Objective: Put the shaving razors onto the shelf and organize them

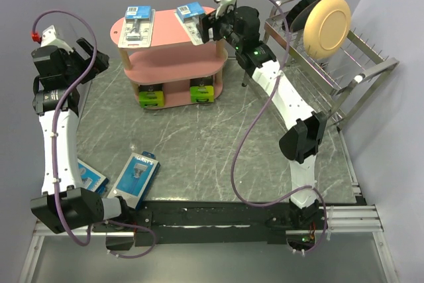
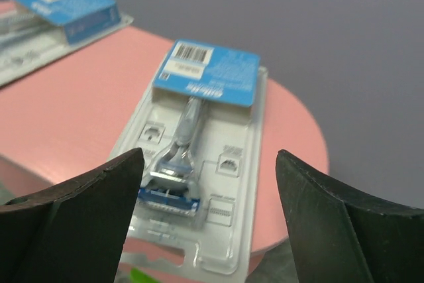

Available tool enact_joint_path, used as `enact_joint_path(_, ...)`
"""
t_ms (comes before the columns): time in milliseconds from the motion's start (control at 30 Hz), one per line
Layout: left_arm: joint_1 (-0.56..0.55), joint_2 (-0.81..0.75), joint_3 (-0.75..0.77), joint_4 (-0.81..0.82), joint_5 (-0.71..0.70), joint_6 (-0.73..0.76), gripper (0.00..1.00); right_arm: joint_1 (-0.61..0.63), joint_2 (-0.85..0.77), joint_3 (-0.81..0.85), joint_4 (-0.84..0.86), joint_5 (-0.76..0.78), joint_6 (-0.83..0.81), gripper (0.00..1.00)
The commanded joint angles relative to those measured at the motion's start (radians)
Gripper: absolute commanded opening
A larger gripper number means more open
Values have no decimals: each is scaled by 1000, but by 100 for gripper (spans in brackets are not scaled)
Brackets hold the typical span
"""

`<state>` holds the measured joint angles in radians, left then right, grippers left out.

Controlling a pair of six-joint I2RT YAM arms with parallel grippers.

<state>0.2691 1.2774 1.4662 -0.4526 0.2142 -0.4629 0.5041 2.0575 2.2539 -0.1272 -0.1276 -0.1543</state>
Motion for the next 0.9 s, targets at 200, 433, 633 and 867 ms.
enact_joint_path(200,24,-43,-15,35,31,-22,97,13,-16,-7,-49,-100,19,81)
enact_joint_path(433,32,-39,-24,40,42,-33,97,36,-22,-82,-68,-1,61,68)
enact_joint_path(633,33,-38,-23,40,47,-37,97,63,-22,-117,-55,124,136,55)
enact_joint_path(867,36,-53,-43,45,53,-42,97,116,12,-56,-28,345,225,50)
